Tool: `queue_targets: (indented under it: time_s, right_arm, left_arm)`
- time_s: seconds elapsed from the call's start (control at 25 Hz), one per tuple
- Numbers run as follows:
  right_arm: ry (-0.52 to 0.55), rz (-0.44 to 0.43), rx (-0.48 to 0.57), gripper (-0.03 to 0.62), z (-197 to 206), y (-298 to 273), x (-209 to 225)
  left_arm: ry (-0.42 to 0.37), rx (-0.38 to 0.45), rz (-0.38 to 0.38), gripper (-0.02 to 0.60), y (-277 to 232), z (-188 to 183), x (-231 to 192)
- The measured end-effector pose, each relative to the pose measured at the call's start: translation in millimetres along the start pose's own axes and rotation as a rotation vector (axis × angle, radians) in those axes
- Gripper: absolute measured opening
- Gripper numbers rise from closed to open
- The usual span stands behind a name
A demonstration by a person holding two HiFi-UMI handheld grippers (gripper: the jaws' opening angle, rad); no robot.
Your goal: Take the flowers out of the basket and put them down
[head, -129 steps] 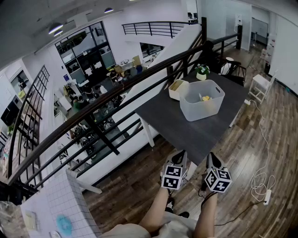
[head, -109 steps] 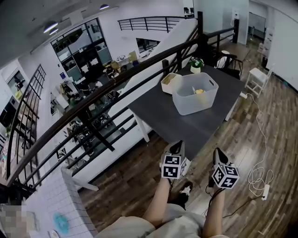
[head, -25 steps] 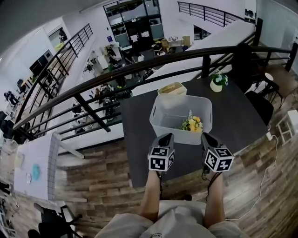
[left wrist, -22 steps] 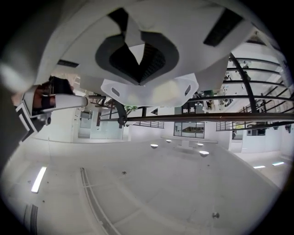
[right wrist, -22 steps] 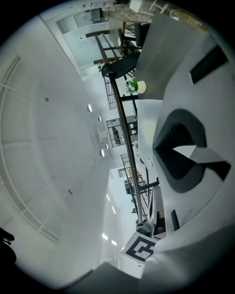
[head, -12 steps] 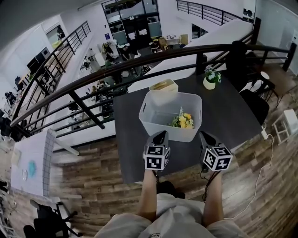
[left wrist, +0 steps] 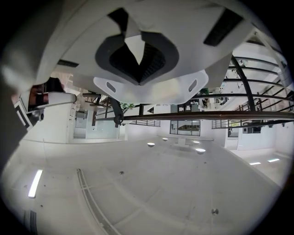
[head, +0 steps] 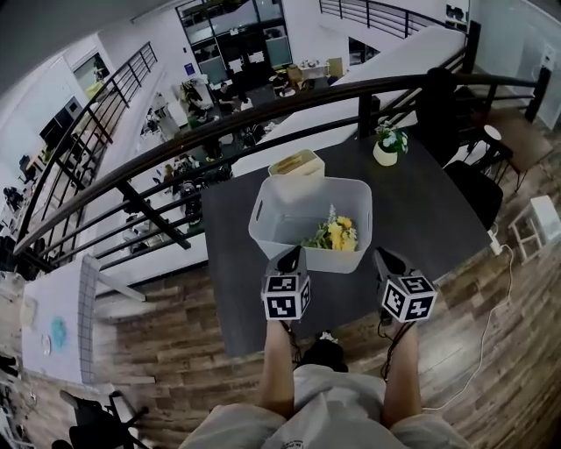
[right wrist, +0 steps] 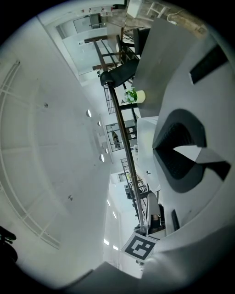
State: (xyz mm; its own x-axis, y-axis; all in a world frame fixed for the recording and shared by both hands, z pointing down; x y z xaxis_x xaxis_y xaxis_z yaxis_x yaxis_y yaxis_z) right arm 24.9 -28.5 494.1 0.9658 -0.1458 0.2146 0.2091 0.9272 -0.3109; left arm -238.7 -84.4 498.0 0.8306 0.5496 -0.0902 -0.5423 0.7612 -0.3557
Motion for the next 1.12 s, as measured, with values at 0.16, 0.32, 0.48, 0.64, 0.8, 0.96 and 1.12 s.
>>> queue_targets:
  time_s: [0.16,0.32,0.48,0.64,0.8,0.96,1.12]
  right_arm:
    - [-0.006,-0.011,0.022,0.018,-19,-24,20]
    - [0.034,-0.061,0.004,0.018,-54,-70,29]
    - [0.029,-0.176,-0.007,0.018,-69,-109,9]
    - [0.198,-0.304,-0.072,0.018,-89,-162,-5]
    - [0.352,-0.466,-0.19,0.018,-107,-217,-14]
    - [0.528,-0.605,-0.283,0.018,-101,-257,-34]
    - [0.656,-0.731,-0.366,0.02,-79,-289,-53]
  left_arm:
    - [-0.012,-0.008,0.007,0.023,-31,-8,1]
    - [0.012,-0.004,-0.023,0.023,-67,-35,-14]
    - [0.051,0.001,-0.068,0.023,-76,-36,-45]
    - [0.072,-0.03,-0.085,0.023,-87,-31,-69]
    - [0.046,-0.066,-0.093,0.023,-99,-34,-80]
    - [0.003,-0.069,-0.099,0.023,-104,-34,-88]
    - [-0.035,-0.07,-0.096,0.023,-112,-34,-93]
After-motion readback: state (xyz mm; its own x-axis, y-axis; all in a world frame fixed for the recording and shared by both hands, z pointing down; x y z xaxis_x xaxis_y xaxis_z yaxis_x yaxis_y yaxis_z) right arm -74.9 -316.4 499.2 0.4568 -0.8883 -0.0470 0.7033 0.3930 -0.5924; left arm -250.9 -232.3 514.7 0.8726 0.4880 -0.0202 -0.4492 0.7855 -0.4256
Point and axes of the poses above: the fingertips, and each gripper's own axes: y backward along the fingers, x to its right, z out of its underside, the point moved 10 cm from there along y, backward along the fingers, and after that the axes turned 6 degrees about z, right-handed, at the moved point
